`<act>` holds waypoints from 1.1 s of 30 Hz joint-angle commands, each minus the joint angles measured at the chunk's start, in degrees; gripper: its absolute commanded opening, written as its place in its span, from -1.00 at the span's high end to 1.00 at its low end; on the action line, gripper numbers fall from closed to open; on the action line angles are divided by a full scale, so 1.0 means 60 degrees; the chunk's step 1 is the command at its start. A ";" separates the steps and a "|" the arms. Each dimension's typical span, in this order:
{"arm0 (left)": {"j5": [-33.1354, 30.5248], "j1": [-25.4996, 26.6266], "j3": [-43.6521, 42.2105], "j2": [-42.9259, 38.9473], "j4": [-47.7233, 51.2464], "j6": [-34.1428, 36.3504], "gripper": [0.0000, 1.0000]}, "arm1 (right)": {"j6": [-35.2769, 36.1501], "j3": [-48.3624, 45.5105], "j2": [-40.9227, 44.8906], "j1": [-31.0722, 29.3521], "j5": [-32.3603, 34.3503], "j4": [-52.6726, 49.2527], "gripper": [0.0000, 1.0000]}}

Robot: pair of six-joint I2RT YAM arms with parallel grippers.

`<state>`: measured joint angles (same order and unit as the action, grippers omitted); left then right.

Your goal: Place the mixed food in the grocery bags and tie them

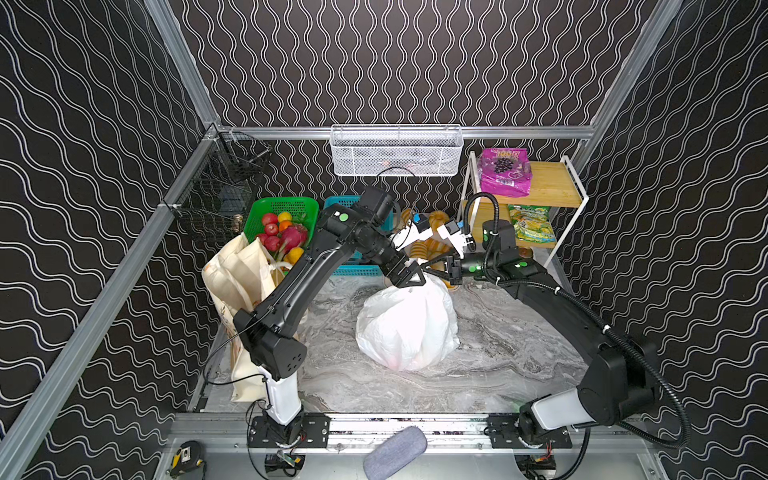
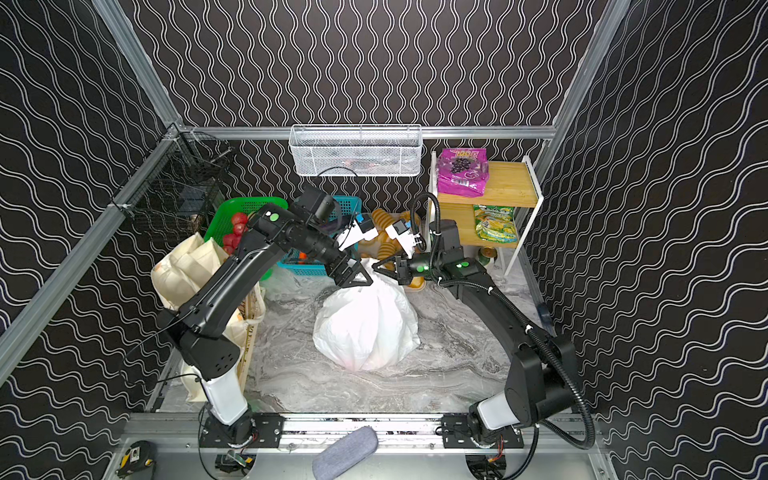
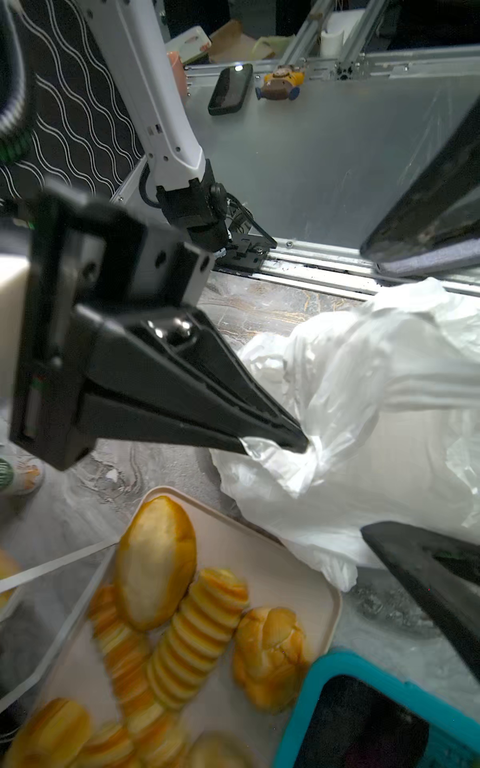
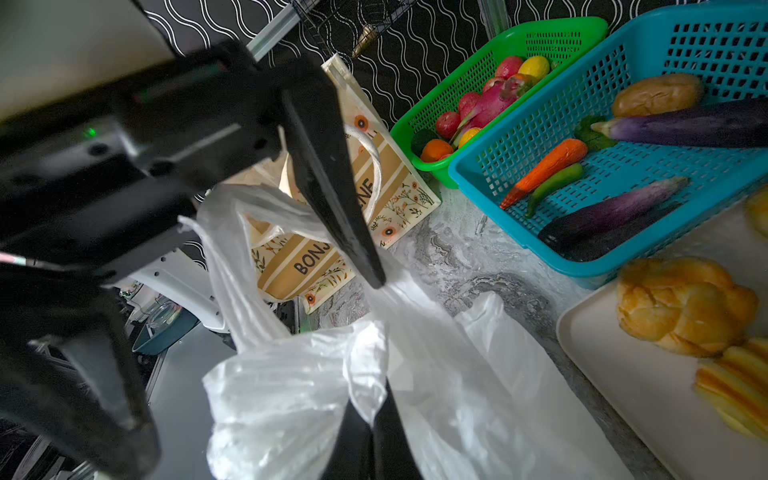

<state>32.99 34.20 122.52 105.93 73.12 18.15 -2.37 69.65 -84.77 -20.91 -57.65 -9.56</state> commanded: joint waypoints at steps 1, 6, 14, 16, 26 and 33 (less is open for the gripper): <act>0.0314 0.0014 -0.0021 0.0069 0.0336 -0.0215 -0.98 | 0.0102 0.0008 0.0079 -0.0008 0.0030 0.0259 1.00; -0.0319 0.0152 0.0315 0.0541 0.0651 -0.0277 -0.98 | 0.0119 0.0001 0.0095 -0.0003 0.0115 0.0302 1.00; -0.1228 0.0052 0.0078 -0.0237 -0.0399 -0.0303 -0.98 | 0.0132 0.0008 0.0089 -0.0021 0.0059 0.0319 1.00; -0.1711 0.0046 -0.0423 -0.0643 -0.0918 -0.0162 -0.98 | 0.0119 -0.0006 0.0085 -0.0017 0.0059 0.0333 1.00; -0.1773 0.0028 -0.0473 0.0084 -0.0464 0.0254 -0.98 | 0.0084 -0.0005 0.0083 -0.0092 0.0029 0.0393 1.00; 0.0103 -0.0109 0.0113 0.0687 0.0552 0.0548 -0.89 | 0.0117 -0.0035 0.0066 -0.0146 0.0174 0.0398 1.00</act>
<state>27.20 33.80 122.32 110.26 73.03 19.73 -2.31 69.56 -84.55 -21.65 -56.77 -8.62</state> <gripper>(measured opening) 0.964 0.049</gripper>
